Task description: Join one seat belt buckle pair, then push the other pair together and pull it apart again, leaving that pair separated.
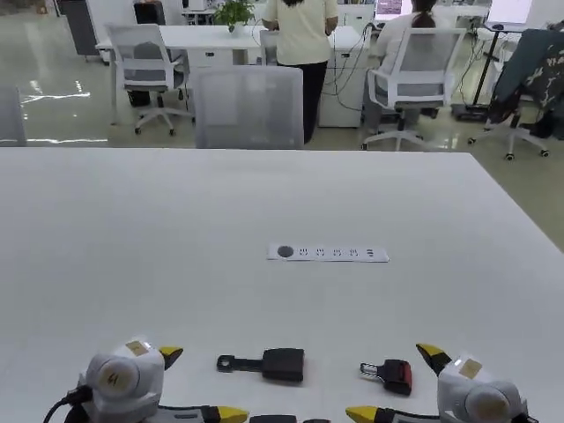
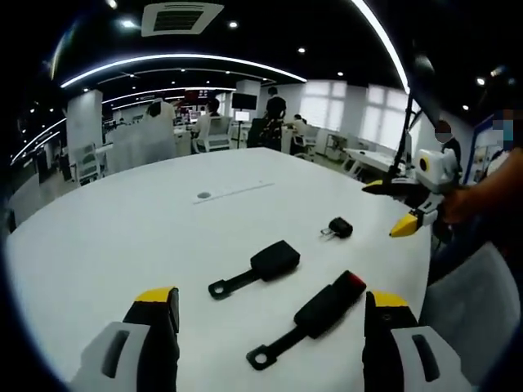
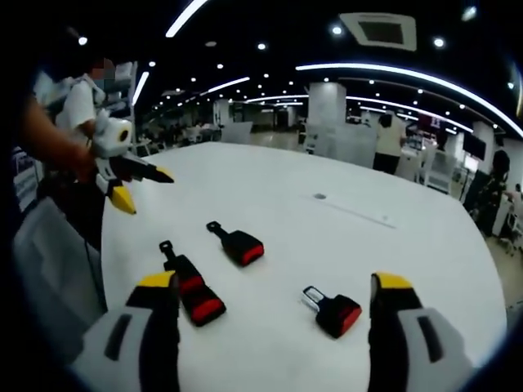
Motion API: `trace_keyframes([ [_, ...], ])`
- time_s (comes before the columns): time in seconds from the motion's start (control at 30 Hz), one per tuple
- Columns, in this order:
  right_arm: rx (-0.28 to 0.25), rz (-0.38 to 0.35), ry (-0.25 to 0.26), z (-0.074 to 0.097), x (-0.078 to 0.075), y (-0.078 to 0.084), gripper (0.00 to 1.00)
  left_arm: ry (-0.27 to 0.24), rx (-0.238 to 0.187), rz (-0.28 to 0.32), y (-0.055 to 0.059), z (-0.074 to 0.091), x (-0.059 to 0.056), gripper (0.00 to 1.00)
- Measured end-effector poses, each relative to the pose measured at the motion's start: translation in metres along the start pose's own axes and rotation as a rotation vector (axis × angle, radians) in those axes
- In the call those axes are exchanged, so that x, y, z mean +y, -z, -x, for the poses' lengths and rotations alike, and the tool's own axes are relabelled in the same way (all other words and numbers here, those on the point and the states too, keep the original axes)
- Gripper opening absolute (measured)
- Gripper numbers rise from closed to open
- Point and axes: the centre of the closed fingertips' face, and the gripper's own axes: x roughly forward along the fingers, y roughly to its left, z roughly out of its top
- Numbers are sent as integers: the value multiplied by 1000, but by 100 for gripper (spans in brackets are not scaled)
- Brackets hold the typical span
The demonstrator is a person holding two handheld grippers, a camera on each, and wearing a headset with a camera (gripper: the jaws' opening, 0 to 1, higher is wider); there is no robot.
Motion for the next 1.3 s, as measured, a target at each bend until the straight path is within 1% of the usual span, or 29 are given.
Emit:
trace_keyframes([
  [0.07, 1, 8, -11, 3, 6, 2, 99, 0, -5, -4, -1, 7, -2, 97],
  [0.13, 3, 16, -19, 7, 11, 4, 99, -4, -18, -12, -4, 12, -3, 97],
  [0.2, -3, 17, -35, 10, 17, 4, 99, 0, -32, -6, -6, 17, -3, 98],
  [0.3, -4, 29, -37, 14, 21, 4, 100, -7, -35, -26, -4, 22, -1, 98],
  [0.4, -15, 30, -31, 21, 24, 1, 100, -5, -40, -22, -1, 28, -1, 98],
  [0.47, -25, 37, -23, 25, 25, -2, 100, -6, -46, -19, -1, 32, -2, 98],
  [0.53, -33, 33, -24, 28, 27, -3, 100, -4, -50, -23, 1, 33, -1, 99],
  [0.63, -34, 46, -18, 33, 28, -4, 100, -3, -54, -27, 2, 36, -1, 99],
  [0.7, -41, 44, -15, 40, 29, -4, 100, -7, -62, -26, 4, 39, 1, 99],
  [0.8, -45, 53, -11, 46, 30, -3, 100, -8, -72, -23, 7, 44, 2, 99],
  [1.0, -44, 39, 2, 56, 31, 3, 100, -14, -74, -15, 14, 54, -1, 99],
  [1.1, -48, 34, 8, 60, 33, 5, 100, -18, -76, -20, 14, 58, -3, 99],
  [1.2, -49, 26, 12, 61, 34, 6, 100, -21, -79, -15, 13, 60, -2, 99],
  [1.3, -54, 21, 13, 61, 36, 4, 100, -25, -92, -13, 8, 62, -3, 99],
])
